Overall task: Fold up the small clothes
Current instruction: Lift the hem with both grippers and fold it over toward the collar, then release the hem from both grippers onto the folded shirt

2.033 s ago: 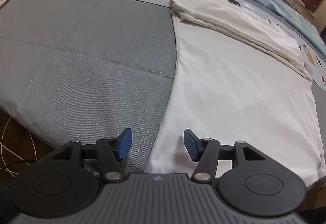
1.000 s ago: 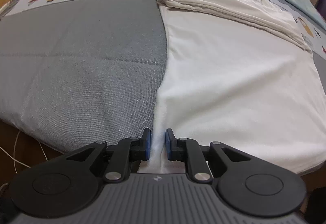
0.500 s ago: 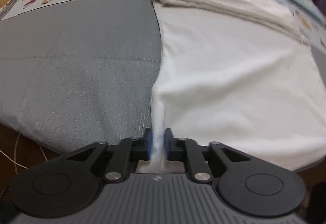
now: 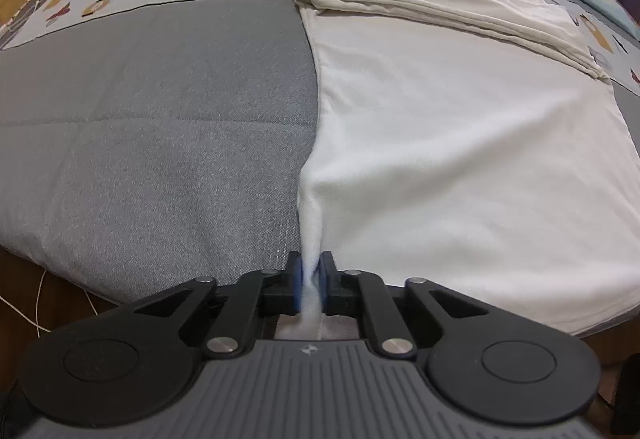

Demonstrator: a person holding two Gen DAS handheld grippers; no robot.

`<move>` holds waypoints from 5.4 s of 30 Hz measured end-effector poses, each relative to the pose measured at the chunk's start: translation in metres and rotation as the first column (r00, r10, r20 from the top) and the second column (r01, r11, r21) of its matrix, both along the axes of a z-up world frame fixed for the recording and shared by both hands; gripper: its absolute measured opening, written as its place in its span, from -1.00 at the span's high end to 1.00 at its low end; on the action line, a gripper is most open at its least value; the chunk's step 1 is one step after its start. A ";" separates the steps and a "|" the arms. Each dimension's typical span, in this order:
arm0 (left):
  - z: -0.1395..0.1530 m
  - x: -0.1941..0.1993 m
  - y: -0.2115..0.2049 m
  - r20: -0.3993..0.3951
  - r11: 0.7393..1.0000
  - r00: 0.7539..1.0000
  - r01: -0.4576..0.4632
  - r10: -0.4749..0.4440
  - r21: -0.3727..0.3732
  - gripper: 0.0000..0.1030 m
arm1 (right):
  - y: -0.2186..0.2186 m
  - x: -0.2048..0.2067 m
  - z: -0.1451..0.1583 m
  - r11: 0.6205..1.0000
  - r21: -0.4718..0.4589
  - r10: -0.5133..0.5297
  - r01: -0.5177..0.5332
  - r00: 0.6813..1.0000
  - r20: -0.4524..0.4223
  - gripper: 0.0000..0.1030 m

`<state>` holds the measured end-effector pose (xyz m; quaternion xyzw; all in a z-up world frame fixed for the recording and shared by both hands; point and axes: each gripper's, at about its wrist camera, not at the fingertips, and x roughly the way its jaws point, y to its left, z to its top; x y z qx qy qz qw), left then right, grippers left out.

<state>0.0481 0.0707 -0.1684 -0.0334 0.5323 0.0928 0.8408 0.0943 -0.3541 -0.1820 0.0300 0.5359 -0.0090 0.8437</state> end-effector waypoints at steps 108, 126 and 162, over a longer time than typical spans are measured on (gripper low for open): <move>0.066 0.132 0.027 0.136 1.000 0.991 -0.016 0.018 -0.017 0.92 | -0.003 0.111 0.073 1.000 0.003 -0.020 0.021 0.923 0.385 0.93; 0.080 0.119 0.066 0.206 0.986 0.968 -0.124 0.145 -0.111 0.64 | -0.021 0.109 0.079 0.990 0.001 -0.131 0.143 0.903 0.409 0.91; 0.034 0.204 0.016 0.174 0.949 0.933 0.310 -0.315 0.058 -0.08 | -0.012 0.185 0.020 0.992 0.060 0.088 -0.109 0.955 0.283 0.84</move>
